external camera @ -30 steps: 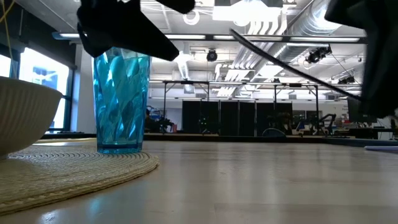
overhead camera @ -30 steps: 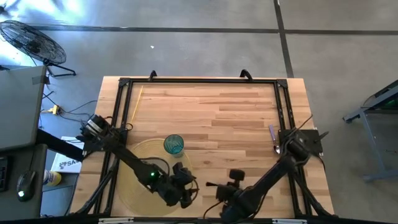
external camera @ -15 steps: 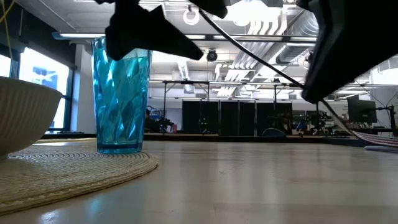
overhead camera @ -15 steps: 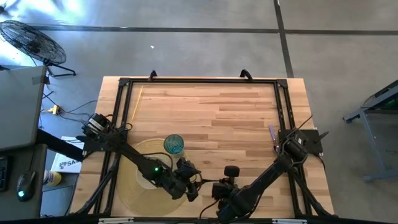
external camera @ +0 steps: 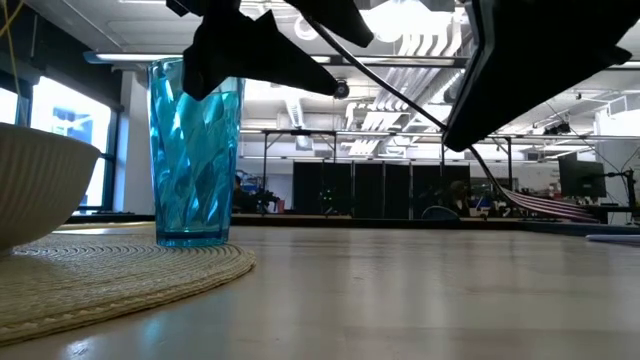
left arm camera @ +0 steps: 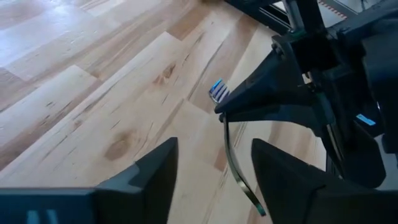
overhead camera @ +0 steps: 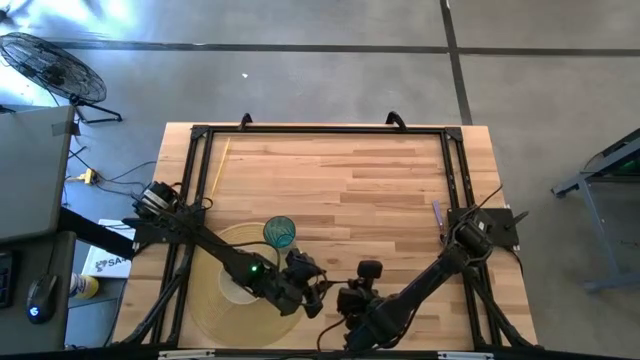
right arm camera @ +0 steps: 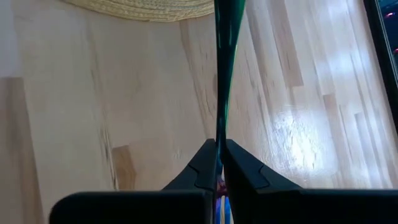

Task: Pick & Place Utensil
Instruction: Put the blue fork into the white bowl

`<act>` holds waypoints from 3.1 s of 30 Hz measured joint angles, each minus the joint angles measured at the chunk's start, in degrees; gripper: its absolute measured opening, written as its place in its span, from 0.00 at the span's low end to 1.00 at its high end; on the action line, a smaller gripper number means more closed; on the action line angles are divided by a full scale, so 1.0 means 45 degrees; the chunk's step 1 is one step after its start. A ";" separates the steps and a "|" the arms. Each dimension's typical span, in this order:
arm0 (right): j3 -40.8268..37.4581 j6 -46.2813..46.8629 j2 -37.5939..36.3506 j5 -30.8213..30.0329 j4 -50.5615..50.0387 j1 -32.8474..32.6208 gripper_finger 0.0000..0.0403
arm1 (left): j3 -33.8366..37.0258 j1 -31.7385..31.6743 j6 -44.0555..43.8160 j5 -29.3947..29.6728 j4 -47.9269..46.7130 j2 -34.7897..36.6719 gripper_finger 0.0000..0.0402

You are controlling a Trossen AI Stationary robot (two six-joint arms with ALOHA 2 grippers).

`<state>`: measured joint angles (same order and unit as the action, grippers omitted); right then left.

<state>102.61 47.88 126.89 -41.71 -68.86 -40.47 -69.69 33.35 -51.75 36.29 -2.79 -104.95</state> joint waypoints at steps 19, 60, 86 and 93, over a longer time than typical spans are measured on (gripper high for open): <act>0.0000 0.0015 -0.0005 -0.0197 0.0015 -0.0010 0.02 | 0.0000 0.0008 0.0510 -0.0345 -0.0039 0.0010 0.02; 0.2807 -0.0865 -0.0024 -0.0980 0.1279 -0.1180 0.35 | -0.0010 0.4870 -0.5087 -0.2033 -1.3177 0.8125 0.00; 0.2822 -0.0646 -0.0027 -0.1186 0.1597 -0.1113 0.35 | 0.1734 0.4832 -0.6795 -0.3718 -1.5327 1.0679 0.00; 0.2822 -0.0654 -0.0025 -0.1081 0.1964 -0.1088 0.35 | 0.2736 0.4832 -0.7336 -0.3816 -1.4995 1.2817 0.00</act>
<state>115.31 44.93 126.78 -46.58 -60.02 -45.36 -57.38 55.09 -84.76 19.12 -70.26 -47.27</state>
